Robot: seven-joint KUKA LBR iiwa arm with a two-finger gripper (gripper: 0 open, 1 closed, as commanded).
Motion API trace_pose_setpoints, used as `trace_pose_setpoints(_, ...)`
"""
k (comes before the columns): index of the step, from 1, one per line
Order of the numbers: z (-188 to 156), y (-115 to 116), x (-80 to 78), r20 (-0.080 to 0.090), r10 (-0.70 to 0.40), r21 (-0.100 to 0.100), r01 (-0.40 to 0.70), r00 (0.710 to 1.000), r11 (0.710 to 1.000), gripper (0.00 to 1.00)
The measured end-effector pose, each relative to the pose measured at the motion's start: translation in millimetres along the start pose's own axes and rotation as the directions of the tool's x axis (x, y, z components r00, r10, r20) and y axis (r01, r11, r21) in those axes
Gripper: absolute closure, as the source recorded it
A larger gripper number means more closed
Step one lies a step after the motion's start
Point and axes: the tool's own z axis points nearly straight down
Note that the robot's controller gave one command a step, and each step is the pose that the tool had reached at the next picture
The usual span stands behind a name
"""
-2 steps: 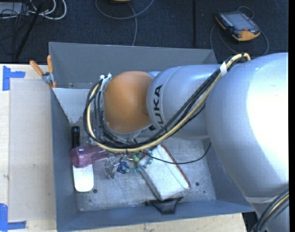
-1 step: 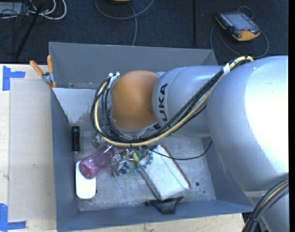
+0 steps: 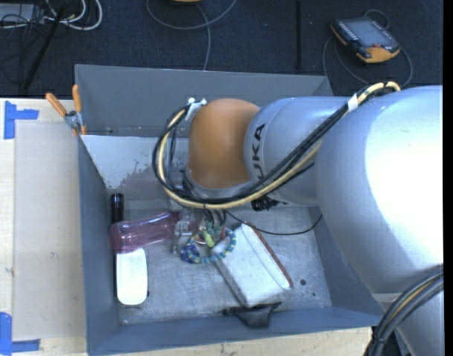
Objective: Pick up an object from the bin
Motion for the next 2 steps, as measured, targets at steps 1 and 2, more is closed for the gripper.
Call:
trace_pose_setpoints(1,0,0,0.0,0.000,0.001,0.000,-0.001,1.000,1.000,1.00)
trace_pose_setpoints(2,-99,10,17.6,0.003,-0.045,0.005,0.045,0.999,0.999,1.00)
